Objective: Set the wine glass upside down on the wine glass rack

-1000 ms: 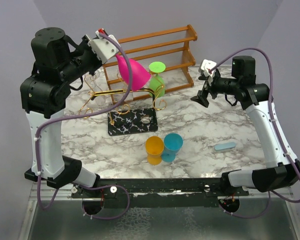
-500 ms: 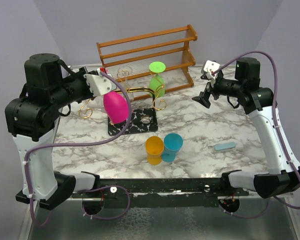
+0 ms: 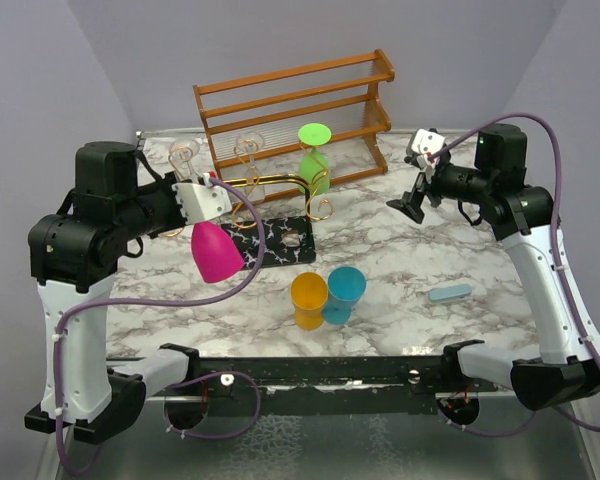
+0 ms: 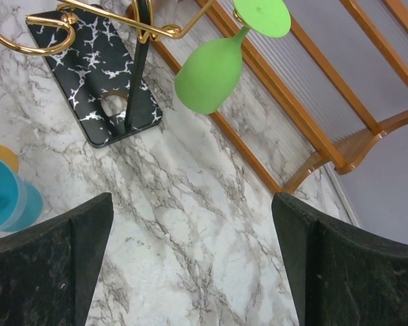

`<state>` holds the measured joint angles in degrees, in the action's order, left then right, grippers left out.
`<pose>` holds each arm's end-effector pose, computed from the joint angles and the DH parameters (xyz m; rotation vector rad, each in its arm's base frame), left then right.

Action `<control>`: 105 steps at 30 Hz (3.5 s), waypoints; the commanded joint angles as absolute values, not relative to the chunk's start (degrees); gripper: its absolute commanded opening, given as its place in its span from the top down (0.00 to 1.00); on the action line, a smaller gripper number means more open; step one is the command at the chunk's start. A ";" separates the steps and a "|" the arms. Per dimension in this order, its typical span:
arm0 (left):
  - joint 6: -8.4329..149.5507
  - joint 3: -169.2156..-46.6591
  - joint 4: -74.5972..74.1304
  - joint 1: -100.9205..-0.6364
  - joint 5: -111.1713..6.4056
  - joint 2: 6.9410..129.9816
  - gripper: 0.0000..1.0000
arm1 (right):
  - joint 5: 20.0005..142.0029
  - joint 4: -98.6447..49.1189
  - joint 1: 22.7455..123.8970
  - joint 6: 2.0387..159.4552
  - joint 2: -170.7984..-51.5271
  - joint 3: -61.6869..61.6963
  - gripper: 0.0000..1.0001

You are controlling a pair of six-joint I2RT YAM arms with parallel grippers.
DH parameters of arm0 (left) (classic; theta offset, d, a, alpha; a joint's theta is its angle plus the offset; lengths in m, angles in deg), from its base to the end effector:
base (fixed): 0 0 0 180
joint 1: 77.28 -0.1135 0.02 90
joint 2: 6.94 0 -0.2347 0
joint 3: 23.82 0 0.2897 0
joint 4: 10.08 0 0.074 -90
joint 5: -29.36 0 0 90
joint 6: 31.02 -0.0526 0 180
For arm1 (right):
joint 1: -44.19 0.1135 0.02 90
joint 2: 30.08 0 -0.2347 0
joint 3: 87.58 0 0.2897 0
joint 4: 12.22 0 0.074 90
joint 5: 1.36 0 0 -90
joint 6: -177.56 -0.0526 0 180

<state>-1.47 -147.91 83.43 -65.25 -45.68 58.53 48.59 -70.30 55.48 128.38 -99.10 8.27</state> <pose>0.1691 -0.0499 0.5029 1.3951 1.6533 0.2034 0.2799 0.0904 0.4041 -1.2231 1.5854 0.4099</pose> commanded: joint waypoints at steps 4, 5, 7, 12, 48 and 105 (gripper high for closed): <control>-3.43 -137.70 76.47 -65.59 -53.93 56.52 1.00 | 47.81 -67.53 55.66 127.99 -97.85 6.60 0.01; -3.47 -136.63 75.81 -65.59 -54.93 56.51 1.00 | 47.71 -67.66 55.70 127.93 -97.90 6.57 0.01; -3.46 -134.49 74.25 -65.61 -56.57 56.60 1.00 | 47.88 -67.66 55.71 127.96 -97.72 6.57 0.01; -3.42 -131.75 70.64 -65.59 -56.50 57.18 1.00 | 48.14 -67.62 55.71 127.98 -97.75 6.38 0.01; -2.50 -128.26 72.37 -65.63 -66.02 58.45 1.00 | 49.76 -66.89 55.71 128.56 -98.11 4.87 0.01; -1.41 -134.74 83.08 -65.33 -66.50 56.77 1.00 | 50.49 -66.96 55.71 128.94 -98.46 4.07 0.01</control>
